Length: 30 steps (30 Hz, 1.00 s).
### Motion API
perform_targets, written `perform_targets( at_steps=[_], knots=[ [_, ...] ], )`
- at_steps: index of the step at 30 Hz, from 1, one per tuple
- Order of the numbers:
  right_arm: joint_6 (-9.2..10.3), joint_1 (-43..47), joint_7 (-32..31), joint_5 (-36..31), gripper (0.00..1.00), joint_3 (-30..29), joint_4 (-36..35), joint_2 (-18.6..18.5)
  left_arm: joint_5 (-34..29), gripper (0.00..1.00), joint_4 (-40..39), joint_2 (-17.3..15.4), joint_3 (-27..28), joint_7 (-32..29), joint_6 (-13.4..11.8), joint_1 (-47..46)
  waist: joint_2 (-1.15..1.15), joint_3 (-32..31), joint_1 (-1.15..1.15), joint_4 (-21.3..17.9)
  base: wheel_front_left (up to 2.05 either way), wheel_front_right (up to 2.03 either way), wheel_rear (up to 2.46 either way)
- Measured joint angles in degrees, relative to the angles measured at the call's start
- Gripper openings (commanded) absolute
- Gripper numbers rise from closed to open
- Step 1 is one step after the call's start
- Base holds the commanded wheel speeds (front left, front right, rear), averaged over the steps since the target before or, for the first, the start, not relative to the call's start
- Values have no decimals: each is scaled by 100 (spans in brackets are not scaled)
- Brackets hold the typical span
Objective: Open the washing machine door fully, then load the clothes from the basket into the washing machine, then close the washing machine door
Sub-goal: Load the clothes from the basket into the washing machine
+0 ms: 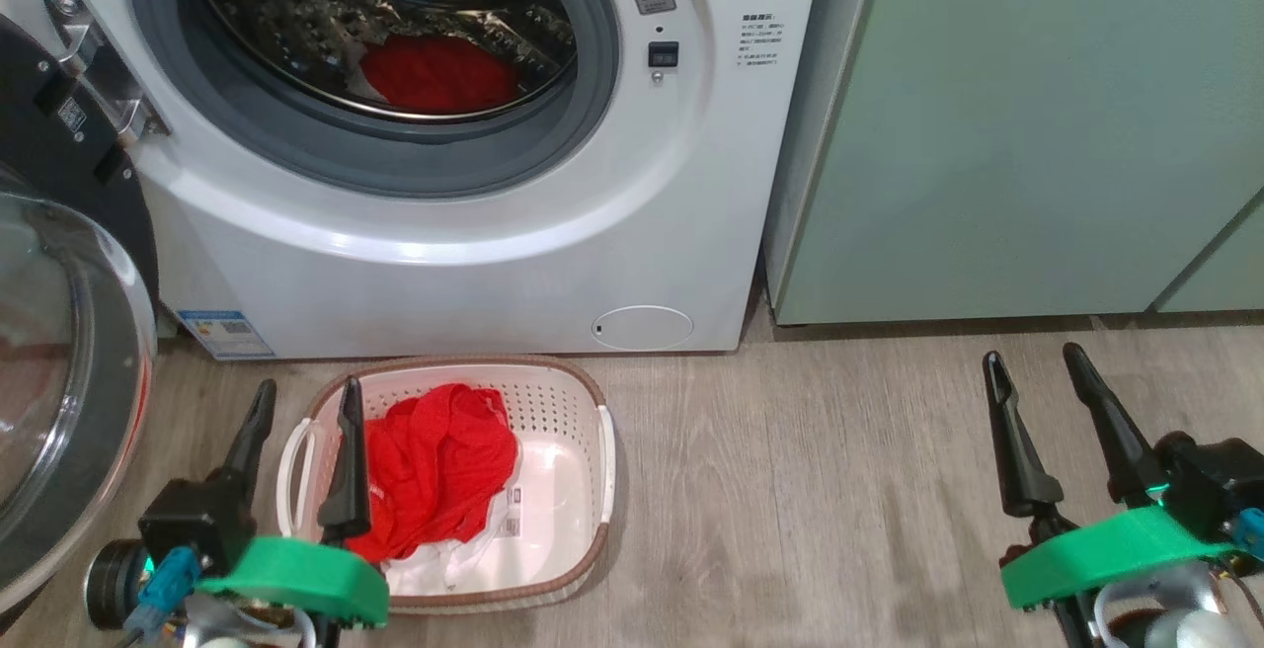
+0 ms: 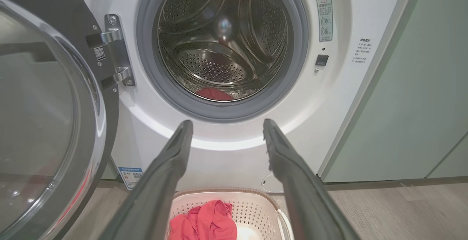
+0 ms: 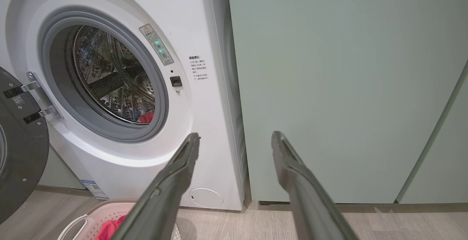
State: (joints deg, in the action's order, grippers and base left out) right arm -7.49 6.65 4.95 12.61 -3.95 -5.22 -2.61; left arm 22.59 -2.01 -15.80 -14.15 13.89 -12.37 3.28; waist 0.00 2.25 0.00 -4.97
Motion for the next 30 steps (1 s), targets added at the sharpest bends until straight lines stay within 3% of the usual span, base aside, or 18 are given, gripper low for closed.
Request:
perform_targets(
  at_steps=[23,30],
  knots=[
    [0,-7,1,0,100,-4,-1,2,-1,100,-5,-1,-78,-91,-109,-3,0,62,0,66,0,0,0],
    [0,-44,3,5,100,19,-34,2,0,100,486,27,-247,-181,-54,-392,0,304,0,84,0,0,0]
  ],
)
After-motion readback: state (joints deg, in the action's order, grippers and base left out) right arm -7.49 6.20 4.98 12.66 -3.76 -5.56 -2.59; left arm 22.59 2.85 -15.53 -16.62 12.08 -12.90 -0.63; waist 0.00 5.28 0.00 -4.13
